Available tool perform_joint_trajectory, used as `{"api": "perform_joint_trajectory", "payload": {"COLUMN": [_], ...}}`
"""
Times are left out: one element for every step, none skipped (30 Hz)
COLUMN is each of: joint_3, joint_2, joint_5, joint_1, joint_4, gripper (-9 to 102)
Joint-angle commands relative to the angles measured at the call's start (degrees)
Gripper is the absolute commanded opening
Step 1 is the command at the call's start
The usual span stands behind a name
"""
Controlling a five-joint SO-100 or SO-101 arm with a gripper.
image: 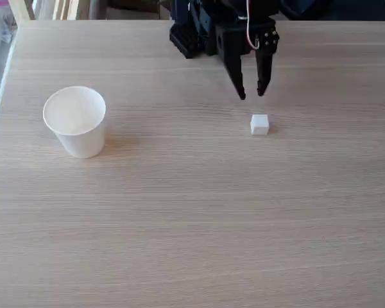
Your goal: Grasp a block and put it in the bin.
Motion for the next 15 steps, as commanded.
{"api": "perform_joint_trajectory", "payload": {"joint_3": [-3.08, -3.34, -3.43, -3.60, -3.69, -3.78, -3.78, -3.78, -3.78, -3.60, -3.34, -3.08, -2.90, -2.72, -2.46], "joint_2": [-2.37, -3.34, -4.22, -5.19, -6.24, -7.12, -8.26, -9.23, -10.02, -10.55, -11.07, -11.69, -12.22, -12.83, -13.27], "joint_5": [0.18, 0.44, 0.70, 1.05, 1.76, 1.58, 1.41, 1.49, 1.67, 1.49, 1.58, 2.02, 2.90, 3.08, 3.16], "joint_1": [-0.79, -1.05, -1.23, -1.32, -1.49, -1.58, -1.58, -1.58, -1.58, -1.58, -1.58, -1.49, -1.49, -1.49, -1.58], "joint_4": [-1.76, -2.81, -3.96, -4.57, -5.27, -5.89, -6.77, -7.56, -8.35, -9.14, -10.11, -11.16, -12.39, -13.45, -14.33], "gripper": [24, 25, 25, 27, 28, 28, 28, 29, 29, 29, 29, 29, 29, 30, 30]}}
